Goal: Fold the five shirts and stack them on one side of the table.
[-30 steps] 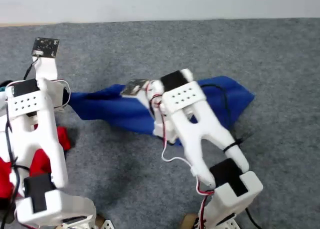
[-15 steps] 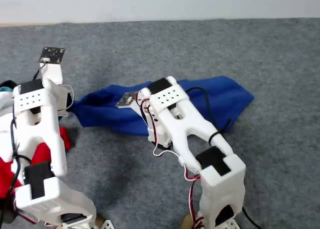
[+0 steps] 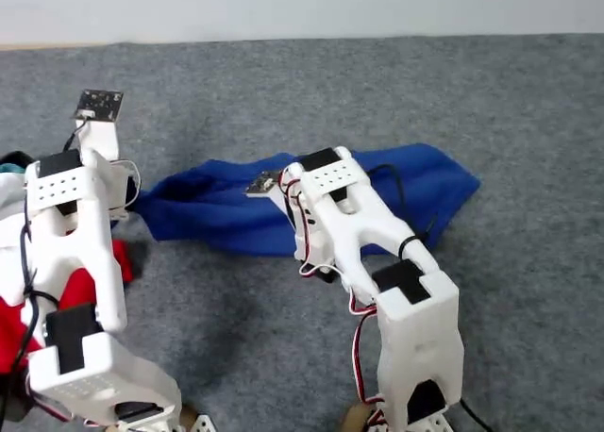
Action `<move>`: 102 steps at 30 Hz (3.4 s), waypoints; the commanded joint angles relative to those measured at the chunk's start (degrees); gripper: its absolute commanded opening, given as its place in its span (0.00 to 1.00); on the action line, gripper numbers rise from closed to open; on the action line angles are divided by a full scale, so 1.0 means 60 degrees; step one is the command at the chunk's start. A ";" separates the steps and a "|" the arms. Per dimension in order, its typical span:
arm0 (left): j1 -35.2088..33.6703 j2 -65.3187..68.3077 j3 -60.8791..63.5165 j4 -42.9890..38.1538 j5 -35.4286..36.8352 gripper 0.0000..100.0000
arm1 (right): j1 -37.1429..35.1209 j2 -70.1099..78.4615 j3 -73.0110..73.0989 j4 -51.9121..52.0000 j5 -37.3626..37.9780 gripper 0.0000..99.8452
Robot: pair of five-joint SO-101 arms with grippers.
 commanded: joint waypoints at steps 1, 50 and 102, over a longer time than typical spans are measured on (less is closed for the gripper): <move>-0.0029 -0.0088 -0.0095 -0.0132 0.0059 0.01 | 0.0198 0.0183 -0.0088 -0.0505 -0.0029 0.18; 0.1289 0.0234 -0.0564 0.4190 -0.2960 0.01 | 0.4872 -0.6044 -0.2755 0.2205 0.1040 0.01; 0.1304 0.1700 -0.0916 0.1861 -0.6286 0.11 | 0.5004 -0.6059 -0.0659 0.0271 0.0762 0.01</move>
